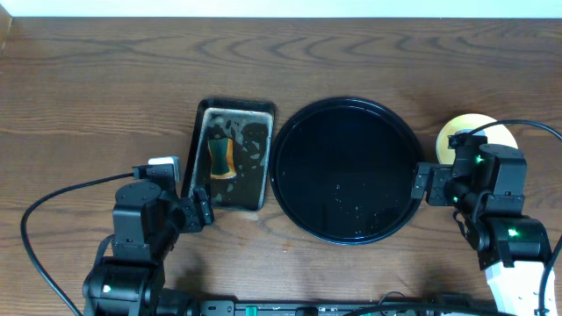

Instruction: Clean dirty plates on tray and stack at the side

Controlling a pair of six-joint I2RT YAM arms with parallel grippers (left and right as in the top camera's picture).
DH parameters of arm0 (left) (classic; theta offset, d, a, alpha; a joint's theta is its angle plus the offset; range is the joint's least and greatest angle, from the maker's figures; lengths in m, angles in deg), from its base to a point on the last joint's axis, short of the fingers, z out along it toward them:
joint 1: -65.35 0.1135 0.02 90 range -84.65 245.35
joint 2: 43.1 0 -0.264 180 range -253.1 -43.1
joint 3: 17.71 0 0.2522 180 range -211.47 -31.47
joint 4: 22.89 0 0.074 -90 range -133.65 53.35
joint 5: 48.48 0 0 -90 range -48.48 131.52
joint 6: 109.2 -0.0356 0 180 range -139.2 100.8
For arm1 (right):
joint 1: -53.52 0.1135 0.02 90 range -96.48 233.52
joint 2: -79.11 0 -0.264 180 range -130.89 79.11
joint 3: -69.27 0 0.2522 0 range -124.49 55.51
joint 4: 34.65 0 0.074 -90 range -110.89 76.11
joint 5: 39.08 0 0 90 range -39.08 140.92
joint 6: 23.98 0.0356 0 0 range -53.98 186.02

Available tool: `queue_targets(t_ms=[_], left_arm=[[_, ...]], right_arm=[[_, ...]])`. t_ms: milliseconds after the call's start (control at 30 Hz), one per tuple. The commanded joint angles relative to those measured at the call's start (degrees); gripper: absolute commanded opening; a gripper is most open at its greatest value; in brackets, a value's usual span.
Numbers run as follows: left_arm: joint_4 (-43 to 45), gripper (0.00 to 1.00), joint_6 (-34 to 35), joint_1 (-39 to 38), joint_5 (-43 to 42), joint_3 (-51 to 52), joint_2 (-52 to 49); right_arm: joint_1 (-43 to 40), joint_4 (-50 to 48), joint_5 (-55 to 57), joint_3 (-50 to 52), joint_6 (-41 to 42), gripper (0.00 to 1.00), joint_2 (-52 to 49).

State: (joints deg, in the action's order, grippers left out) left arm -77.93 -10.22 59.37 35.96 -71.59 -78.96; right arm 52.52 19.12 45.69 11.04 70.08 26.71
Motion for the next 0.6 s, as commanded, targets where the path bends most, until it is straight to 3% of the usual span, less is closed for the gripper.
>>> queue_targets(t_ms=[0, 567], left_arm=[[0.22, 0.82, -0.17, 0.44, 1.14, 0.28, -0.28], [0.22, 0.83, -0.20, 0.44, 1.14, 0.28, -0.81]], right_arm=[[0.44, 0.04, 0.72, 0.44, 0.59, 0.99, -0.37], [0.44, 0.04, 0.72, 0.46, 0.59, 0.99, -0.63]])
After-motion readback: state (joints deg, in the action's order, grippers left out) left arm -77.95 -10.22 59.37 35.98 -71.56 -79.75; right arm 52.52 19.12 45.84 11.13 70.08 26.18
